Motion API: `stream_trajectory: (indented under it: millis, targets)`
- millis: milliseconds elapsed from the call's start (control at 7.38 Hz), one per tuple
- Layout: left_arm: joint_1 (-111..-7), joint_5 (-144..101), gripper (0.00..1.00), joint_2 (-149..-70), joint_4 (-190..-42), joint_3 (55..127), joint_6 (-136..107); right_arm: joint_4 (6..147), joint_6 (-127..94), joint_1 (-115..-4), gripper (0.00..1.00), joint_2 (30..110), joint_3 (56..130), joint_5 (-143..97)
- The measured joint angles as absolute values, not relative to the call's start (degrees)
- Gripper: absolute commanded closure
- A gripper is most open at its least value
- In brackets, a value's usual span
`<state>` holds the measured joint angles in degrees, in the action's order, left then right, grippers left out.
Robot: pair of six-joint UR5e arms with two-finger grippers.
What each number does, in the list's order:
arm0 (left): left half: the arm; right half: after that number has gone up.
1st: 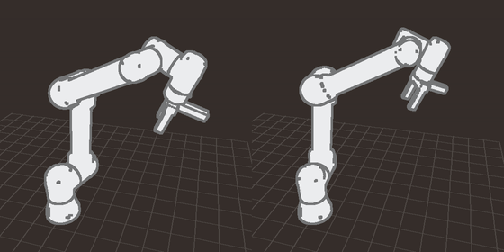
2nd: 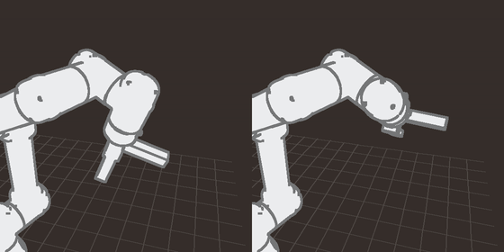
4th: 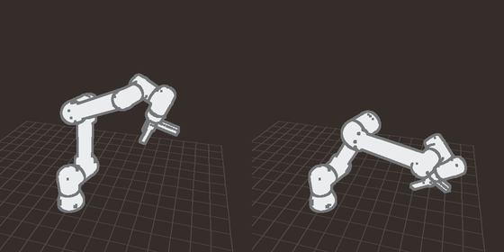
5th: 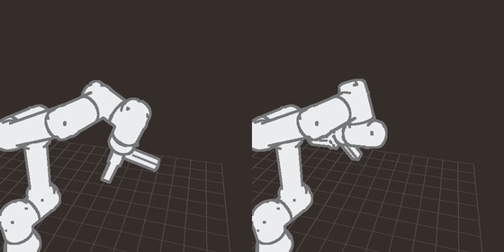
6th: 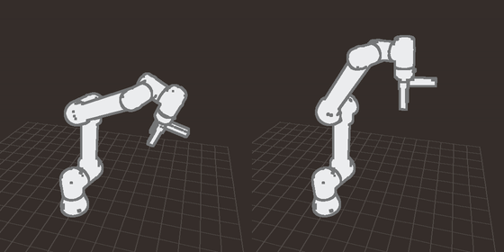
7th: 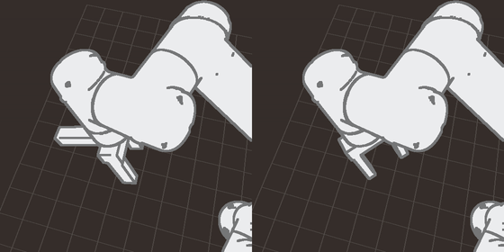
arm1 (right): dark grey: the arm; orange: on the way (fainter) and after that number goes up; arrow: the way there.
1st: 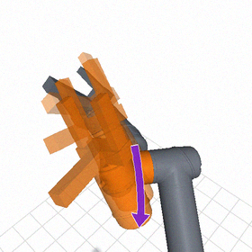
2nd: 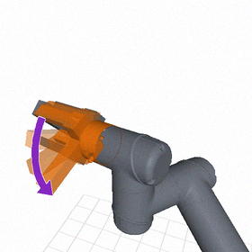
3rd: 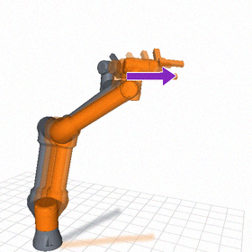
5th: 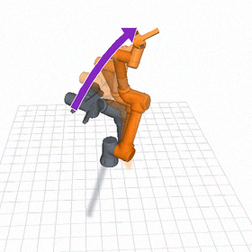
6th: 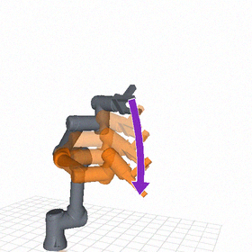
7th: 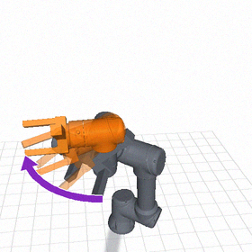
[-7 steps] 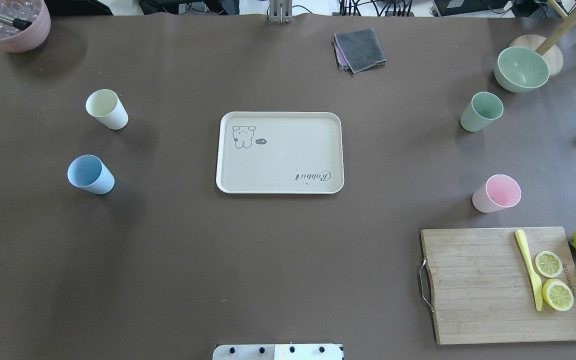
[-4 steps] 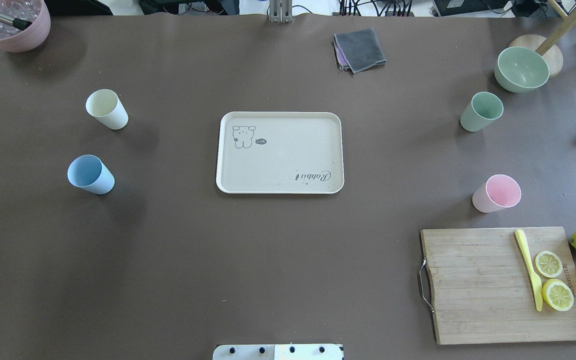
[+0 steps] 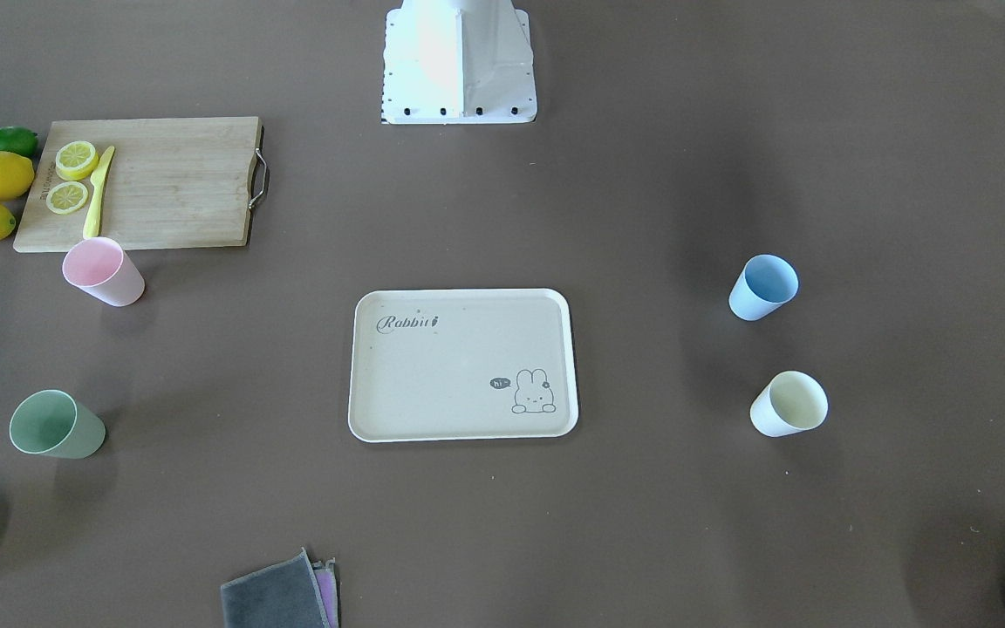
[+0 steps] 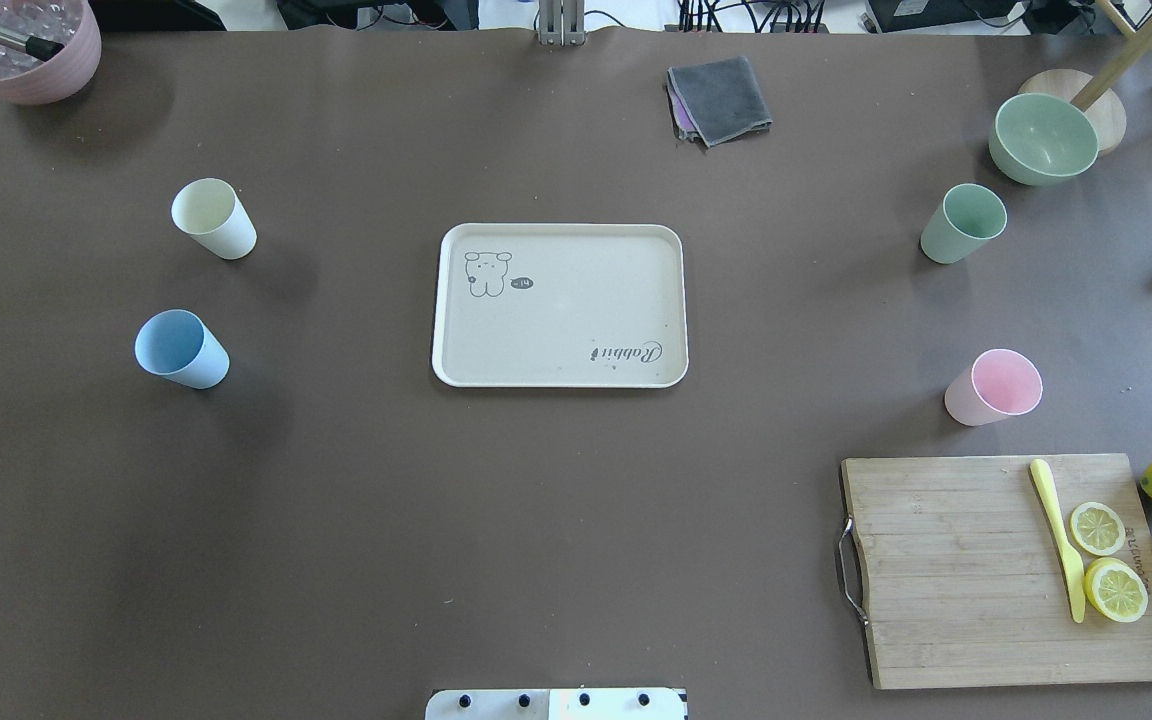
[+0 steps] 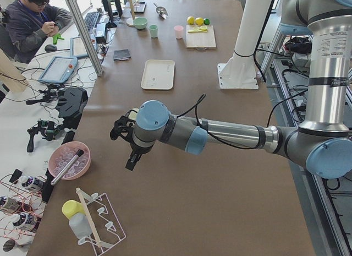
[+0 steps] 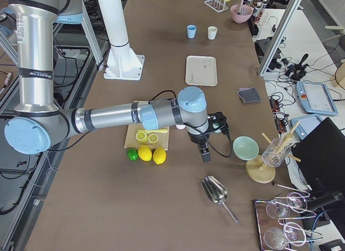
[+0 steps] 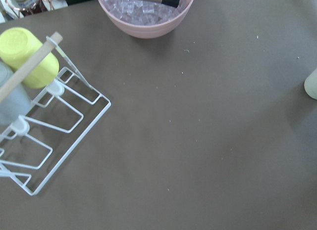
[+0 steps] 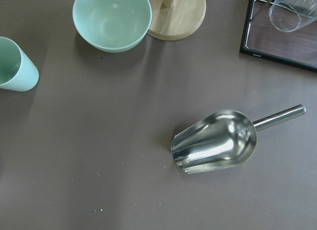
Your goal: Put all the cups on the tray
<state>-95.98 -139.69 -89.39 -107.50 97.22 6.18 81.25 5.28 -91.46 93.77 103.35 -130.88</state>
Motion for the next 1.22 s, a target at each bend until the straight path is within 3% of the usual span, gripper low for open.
stream_trajectory:
  millis: [542,1220]
  targets:
    - [-88.89,-139.79,0.02,-92.57,-111.26,93.20,-0.89,73.15,-10.79,-86.20,0.00,92.20,100.43,-130.83]
    - [-70.60,-138.28,0.05,-107.09,-122.33,80.68,-27.60,72.97,-33.30,-70.33,0.01,84.10,99.54,-123.90]
